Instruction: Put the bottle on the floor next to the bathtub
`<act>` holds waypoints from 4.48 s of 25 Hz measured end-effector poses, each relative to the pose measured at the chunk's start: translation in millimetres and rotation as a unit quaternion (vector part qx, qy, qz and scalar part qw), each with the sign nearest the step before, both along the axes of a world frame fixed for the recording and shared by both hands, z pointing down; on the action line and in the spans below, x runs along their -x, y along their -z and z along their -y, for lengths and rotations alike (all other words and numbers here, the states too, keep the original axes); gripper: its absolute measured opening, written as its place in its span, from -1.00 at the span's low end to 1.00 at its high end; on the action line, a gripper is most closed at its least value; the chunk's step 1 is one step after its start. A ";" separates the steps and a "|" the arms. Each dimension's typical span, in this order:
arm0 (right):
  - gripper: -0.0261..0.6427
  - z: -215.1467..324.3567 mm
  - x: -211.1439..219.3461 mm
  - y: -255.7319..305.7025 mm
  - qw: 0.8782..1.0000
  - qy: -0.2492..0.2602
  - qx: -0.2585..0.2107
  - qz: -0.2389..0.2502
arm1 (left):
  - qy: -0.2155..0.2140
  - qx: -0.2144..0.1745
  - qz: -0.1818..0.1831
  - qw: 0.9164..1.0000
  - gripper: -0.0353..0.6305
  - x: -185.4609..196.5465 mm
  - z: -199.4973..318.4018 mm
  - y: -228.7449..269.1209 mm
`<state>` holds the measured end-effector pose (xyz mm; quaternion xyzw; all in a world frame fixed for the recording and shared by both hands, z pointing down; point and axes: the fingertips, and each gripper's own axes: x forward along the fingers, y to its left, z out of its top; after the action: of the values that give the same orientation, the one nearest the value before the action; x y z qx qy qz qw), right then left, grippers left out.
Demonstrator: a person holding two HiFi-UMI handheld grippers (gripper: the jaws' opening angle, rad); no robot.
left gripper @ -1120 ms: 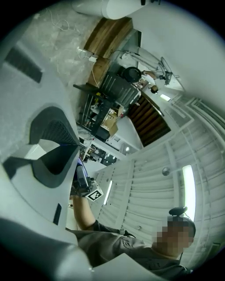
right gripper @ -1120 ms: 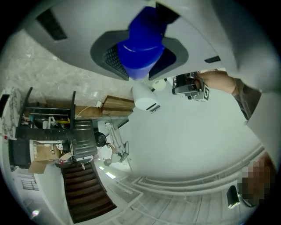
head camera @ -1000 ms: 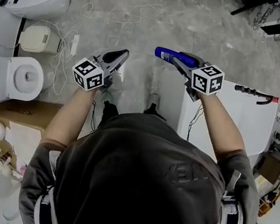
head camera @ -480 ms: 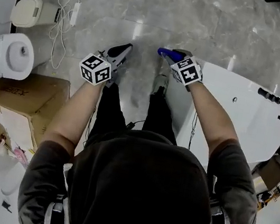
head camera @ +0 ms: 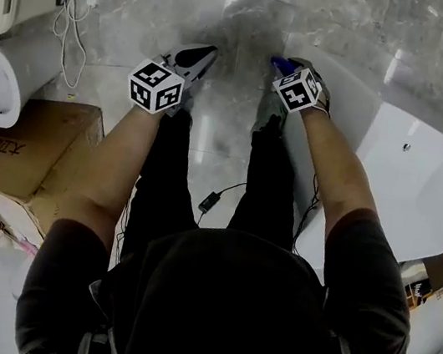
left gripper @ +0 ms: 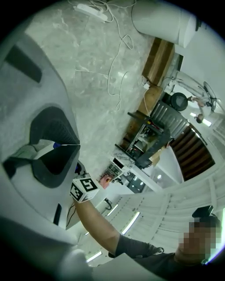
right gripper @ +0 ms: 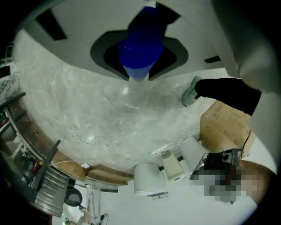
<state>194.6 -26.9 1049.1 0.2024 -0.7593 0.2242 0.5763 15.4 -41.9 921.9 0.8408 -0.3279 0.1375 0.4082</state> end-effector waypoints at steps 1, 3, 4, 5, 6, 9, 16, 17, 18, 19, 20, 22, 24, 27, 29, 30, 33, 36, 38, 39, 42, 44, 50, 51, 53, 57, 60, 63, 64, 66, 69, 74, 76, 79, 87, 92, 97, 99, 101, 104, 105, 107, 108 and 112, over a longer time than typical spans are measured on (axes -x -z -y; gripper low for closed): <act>-0.52 -1.9 -2.0 -18.9 1.000 0.000 0.002 -0.006 | -0.002 0.004 0.001 1.000 -0.87 0.1 -0.8 -16.0; -0.53 -6.0 -5.2 -53.8 1.000 -0.003 0.007 -0.014 | -0.005 0.011 0.001 1.000 -0.87 -0.5 -2.2 -44.8; -0.53 -8.0 -6.5 -70.4 1.000 -0.004 0.008 -0.019 | -0.006 0.014 0.000 1.000 -0.87 -0.8 -3.2 -57.8; -0.52 -10.4 -7.4 -86.5 1.000 -0.004 0.008 -0.024 | -0.009 0.016 -0.001 1.000 -0.87 -1.0 -5.0 -70.3; -0.52 -13.3 -7.9 -102.1 0.999 -0.001 0.009 -0.031 | -0.011 0.020 -0.002 1.000 -0.87 -1.0 -8.1 -82.6; -0.52 -21.1 -6.8 -148.8 0.999 0.019 0.014 -0.047 | -0.022 0.037 0.002 0.999 -0.87 -0.9 -18.4 -119.4; -0.51 -41.9 -7.5 -218.4 0.995 0.059 0.020 -0.072 | -0.028 0.063 0.000 0.998 -0.87 -1.6 -40.5 -166.6; -0.51 -42.9 -6.4 -224.3 0.995 0.063 0.020 -0.071 | -0.025 0.067 0.000 0.997 -0.87 -1.5 -42.2 -170.8; -0.51 -42.6 -5.6 -228.5 0.995 0.067 0.018 -0.070 | -0.021 0.070 -0.002 0.997 -0.87 -1.9 -42.8 -174.2; -0.51 -42.4 -5.5 -230.1 0.995 0.071 0.015 -0.069 | -0.018 0.073 -0.004 0.997 -0.87 -2.7 -43.5 -176.2; -0.50 -42.9 -6.2 -229.4 0.995 0.073 0.013 -0.069 | -0.017 0.076 -0.006 0.997 -0.87 -3.4 -44.9 -176.8; -0.49 -46.7 -8.5 -225.1 0.995 0.075 0.011 -0.072 | -0.016 0.078 -0.008 0.997 -0.87 -3.2 -48.5 -174.8; -0.46 -52.8 -10.9 -219.8 0.994 0.075 0.021 -0.080 | -0.011 0.078 -0.008 0.997 -0.87 -1.8 -50.3 -170.4; -0.23 -53.7 -13.4 -205.7 0.993 0.071 0.038 -0.081 | -0.007 0.078 -0.010 0.997 -0.87 -3.9 -48.5 -159.5; -0.12 -43.7 -12.7 -186.8 0.995 0.060 0.028 -0.073 | -0.009 0.075 -0.011 0.997 -0.87 -6.1 -45.7 -149.7; -0.11 -38.7 -11.4 -174.5 0.996 0.052 0.022 -0.067 | -0.011 0.073 -0.010 0.997 -0.87 -6.5 -44.9 -143.7; -0.11 -33.2 -2.7 -123.4 0.999 0.022 0.008 -0.042 | -0.011 0.069 -0.007 0.998 -0.87 -6.0 -46.1 -113.7; -0.11 -28.0 8.2 -46.3 1.000 -0.005 0.000 -0.014 | -0.007 0.060 -0.014 0.998 -0.87 -8.9 -40.7 -53.8; -0.13 -9.5 12.9 6.4 0.999 -0.032 -0.017 0.007 | -0.012 0.035 -0.022 0.999 -0.87 -14.6 -24.9 -8.6; -0.14 -1.4 14.7 34.7 0.998 -0.046 -0.026 0.017 | -0.017 0.022 -0.024 0.999 -0.87 -17.8 -18.8 15.9; -0.16 6.2 16.3 128.3 0.995 -0.079 -0.039 0.050 | -0.030 -0.002 -0.026 0.999 -0.87 -26.3 -16.2 96.6; -0.18 7.0 17.2 189.4 0.992 -0.092 -0.041 0.075 | -0.035 -0.019 -0.025 0.999 -0.87 -29.8 -13.9 150.9; -0.31 25.8 24.0 372.7 0.976 -0.095 -0.095 0.169 | -0.045 -0.098 -0.025 0.994 -0.87 -35.3 5.1 312.6; -0.34 28.2 25.0 404.8 0.972 -0.095 -0.108 0.186 | -0.045 -0.115 -0.027 0.992 -0.87 -35.1 7.0 341.1; -0.42 33.5 27.9 468.6 0.961 -0.087 -0.136 0.226 | -0.046 -0.151 -0.031 0.987 -0.87 -33.5 10.7 397.5; -0.57 30.7 32.0 580.1 0.933 -0.062 -0.187 0.303 | -0.042 -0.207 -0.035 0.977 -0.87 -25.9 6.5 491.2; -0.67 22.7 32.9 639.0 0.913 -0.049 -0.210 0.347 | -0.034 -0.235 -0.040 0.971 -0.87 -21.6 -2.1 538.1; -0.80 16.6 27.3 682.0 0.895 -0.052 -0.237 0.375 | -0.034 -0.255 -0.043 0.965 -0.87 -21.9 -11.1 573.1; -0.85 15.8 25.5 693.4 0.889 -0.054 -0.246 0.382 | -0.036 -0.264 -0.042 0.963 -0.87 -22.5 -12.9 583.5; -0.92 13.7 22.2 710.3 0.878 -0.058 -0.261 0.396 | -0.041 -0.284 -0.035 0.957 -0.87 -23.9 -16.4 600.4; -0.94 11.9 17.5 724.6 0.869 -0.063 -0.266 0.412 | -0.052 -0.310 -0.024 0.949 -0.87 -28.1 -21.3 620.1; -0.94 10.7 9.9 730.7 0.866 -0.074 -0.252 0.426 | -0.057 -0.326 -0.027 0.943 -0.87 -37.1 -27.6 634.1; -0.94 9.5 11.2 730.2 0.865 -0.077 -0.247 0.429 | -0.054 -0.321 -0.031 0.945 -0.87 -36.4 -28.5 633.0; -0.94 10.1 17.8 732.0 0.865 -0.073 -0.247 0.430 | -0.049 -0.318 -0.032 0.946 -0.87 -32.1 -27.0 631.1; -0.95 12.5 20.0 735.6 0.864 -0.070 -0.247 0.432 | -0.044 -0.321 -0.035 0.945 -0.87 -27.7 -23.9 634.0; -0.95 13.5 22.0 736.6 0.864 -0.071 -0.250 0.432 | -0.043 -0.321 -0.038 0.945 -0.87 -26.5 -24.2 634.1; -0.95 14.5 21.1 734.1 0.865 -0.072 -0.250 0.429 | -0.041 -0.319 -0.040 0.946 -0.87 -26.3 -23.7 631.0; -0.95 15.4 21.4 734.2 0.866 -0.072 -0.249 0.428 | -0.039 -0.319 -0.041 0.946 -0.87 -25.6 -23.3 631.6; -0.95 15.4 22.0 734.6 0.866 -0.070 -0.250 0.427 | -0.038 -0.319 -0.042 0.946 -0.87 -25.8 -23.3 632.0; -0.95 15.0 23.9 735.1 0.866 -0.067 -0.251 0.427 | -0.038 -0.320 -0.043 0.946 -0.87 -25.2 -23.6 631.8; -0.95 14.8 24.5 735.3 0.866 -0.066 -0.251 0.427 | -0.038 -0.320 -0.043 0.946 -0.87 -24.9 -23.8 631.8; -0.95 14.3 24.9 735.8 0.867 -0.065 -0.251 0.426 | -0.036 -0.320 -0.044 0.946 -0.87 -24.7 -24.4 632.4; -0.95 14.1 25.1 736.0 0.867 -0.064 -0.252 0.426 | -0.035 -0.320 -0.045 0.946 -0.87 -24.8 -24.7 632.6; -0.95 13.0 26.5 736.7 0.867 -0.062 -0.253 0.425 | -0.036 -0.321 -0.045 0.945 -0.87 -24.1 -26.3 632.4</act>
<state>168.1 -39.9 312.4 0.2724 -0.9476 0.1241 0.1116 39.5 -15.7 289.5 0.9437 -0.3058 0.0018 0.1257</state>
